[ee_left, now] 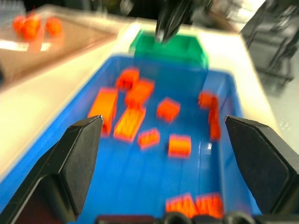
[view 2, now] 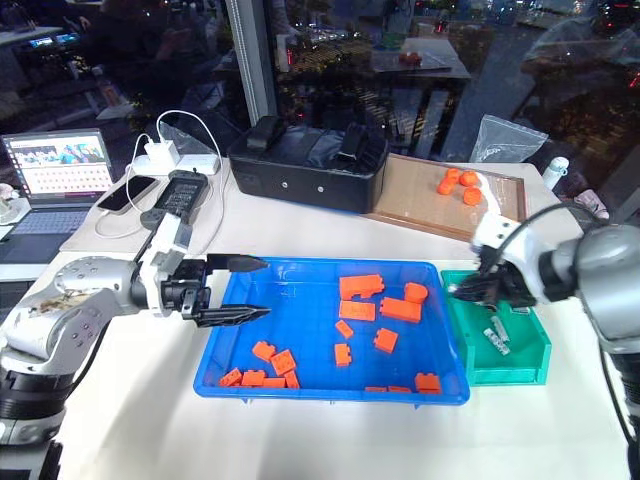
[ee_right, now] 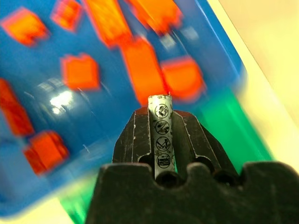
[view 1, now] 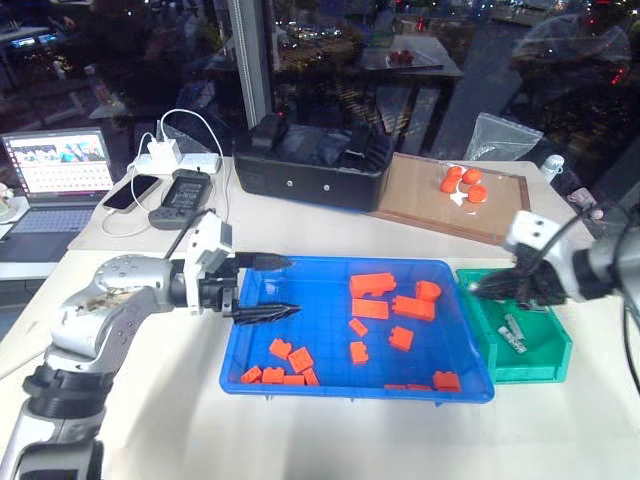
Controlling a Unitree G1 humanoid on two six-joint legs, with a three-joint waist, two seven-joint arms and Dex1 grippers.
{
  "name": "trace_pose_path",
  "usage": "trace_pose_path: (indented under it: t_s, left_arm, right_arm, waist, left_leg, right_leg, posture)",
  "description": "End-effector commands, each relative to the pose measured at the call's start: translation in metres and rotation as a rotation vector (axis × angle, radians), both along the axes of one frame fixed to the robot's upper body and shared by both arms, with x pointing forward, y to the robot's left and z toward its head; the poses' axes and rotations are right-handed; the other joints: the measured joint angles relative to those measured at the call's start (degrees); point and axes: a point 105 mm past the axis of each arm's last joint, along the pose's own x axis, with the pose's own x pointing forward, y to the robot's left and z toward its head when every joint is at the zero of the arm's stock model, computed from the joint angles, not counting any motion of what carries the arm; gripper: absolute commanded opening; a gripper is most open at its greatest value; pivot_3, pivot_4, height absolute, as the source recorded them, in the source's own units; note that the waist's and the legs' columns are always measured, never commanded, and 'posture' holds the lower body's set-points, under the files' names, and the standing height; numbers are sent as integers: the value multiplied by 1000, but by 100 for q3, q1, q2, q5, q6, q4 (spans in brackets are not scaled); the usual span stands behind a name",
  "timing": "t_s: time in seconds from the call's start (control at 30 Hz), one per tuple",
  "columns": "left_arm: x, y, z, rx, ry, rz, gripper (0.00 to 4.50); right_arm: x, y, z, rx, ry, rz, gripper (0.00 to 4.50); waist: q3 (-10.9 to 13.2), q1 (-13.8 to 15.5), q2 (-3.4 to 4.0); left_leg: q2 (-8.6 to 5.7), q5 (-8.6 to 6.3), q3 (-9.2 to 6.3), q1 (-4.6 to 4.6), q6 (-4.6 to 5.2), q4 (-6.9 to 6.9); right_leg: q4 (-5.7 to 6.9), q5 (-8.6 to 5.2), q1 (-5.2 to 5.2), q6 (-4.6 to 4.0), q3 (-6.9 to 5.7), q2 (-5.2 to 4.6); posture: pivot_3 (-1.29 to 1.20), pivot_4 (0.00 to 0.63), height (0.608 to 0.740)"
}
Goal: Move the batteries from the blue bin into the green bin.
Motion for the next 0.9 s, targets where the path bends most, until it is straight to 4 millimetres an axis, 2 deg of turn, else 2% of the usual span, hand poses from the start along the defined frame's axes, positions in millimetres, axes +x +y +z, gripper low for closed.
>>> trace_pose_path:
  t_s: [0.03,0.1,0.17,0.23,0.3,0.37,0.43,0.57,0.6,0.63,0.7,0.8,0.9]
  left_arm:
    - [1,-5,14,-44,-32,-44,4500]
    - [4,-8,16,-55,-17,-49,4500]
    - [8,-9,16,-50,-18,-39,4500]
    - [9,-10,15,-41,-24,-38,4500]
    - [10,-10,13,-25,-35,-33,4500]
    - [28,-10,15,-28,-80,65,4500]
    - [44,-8,18,-37,-99,154,4500]
    - [52,-6,23,-42,-158,209,4500]
    - [56,-2,26,-44,-188,255,4500]
    - [59,1,28,-44,-209,288,4500]
    - [57,9,27,-44,-186,321,4500]
    - [52,21,21,-80,-129,354,4500]
    - [54,31,13,-95,-110,434,4500]
  right_arm:
    - [1,-20,0,6,-56,-100,257]
    - [-3,-26,-13,-54,-41,-110,257]
    - [-6,-21,-20,-70,-38,-95,257]
    - [-4,-21,-22,-93,-54,-91,1280]
    - [-3,-20,-22,-87,-61,-95,1853]
    - [-1,-24,-18,-102,-84,-112,2513]
    - [0,-28,-8,-97,-113,-128,3252]
    - [-4,-30,15,-175,-164,-97,4480]
    - [1,-23,43,-73,-256,-120,4480]
    - [3,-18,63,10,-318,-132,4480]
    - [2,-16,93,181,-468,-143,4480]
    - [-5,-23,101,374,-652,-152,4480]
    - [-11,-29,96,479,-687,-166,4480]
  waist:
    - [0,-34,3]
    - [-2,-67,9]
    - [-2,-91,10]
    - [-3,-124,15]
    - [-2,-133,14]
    - [-2,-123,14]
    - [-1,-90,13]
    - [-1,-73,27]
    - [-1,-74,27]
    - [3,-91,24]
    - [6,-128,27]
    - [-13,-116,-21]
    - [-14,-84,-15]
  left_leg:
    - [0,0,0,0,0,1]
    - [-2,0,-2,0,1,0]
    - [-2,1,-5,0,1,1]
    - [-2,0,-5,0,1,1]
    - [-3,0,-5,2,1,1]
    - [-3,0,-6,2,1,4]
    - [-6,1,-4,0,1,12]
    - [-12,0,-3,-2,2,14]
    - [-16,-1,-1,-4,3,12]
    - [-15,-2,-1,-4,4,12]
    - [-12,-2,-2,-9,5,10]
    - [-3,-2,-18,7,5,-2]
    - [-5,-3,-13,11,3,-6]
  right_leg:
    - [0,1,-1,2,3,1]
    - [2,6,-3,10,13,6]
    - [3,6,-2,15,16,12]
    - [4,6,-3,18,21,15]
    - [5,8,-3,22,27,17]
    - [4,8,-2,25,27,18]
    - [4,10,2,29,27,18]
    - [-2,12,2,37,36,11]
    - [-2,10,0,41,38,6]
    - [-2,10,-1,42,39,7]
    - [-1,14,-9,40,45,11]
    - [-3,12,14,36,35,29]
    - [-5,9,28,32,18,23]
  posture:
    - [0,150,738]
    - [0,150,738]
    - [0,150,738]
    - [0,150,738]
    - [0,150,738]
    - [0,150,738]
    - [0,150,738]
    - [0,150,738]
    - [0,150,738]
    - [0,150,738]
    - [0,150,738]
    - [0,150,738]
    - [0,150,738]
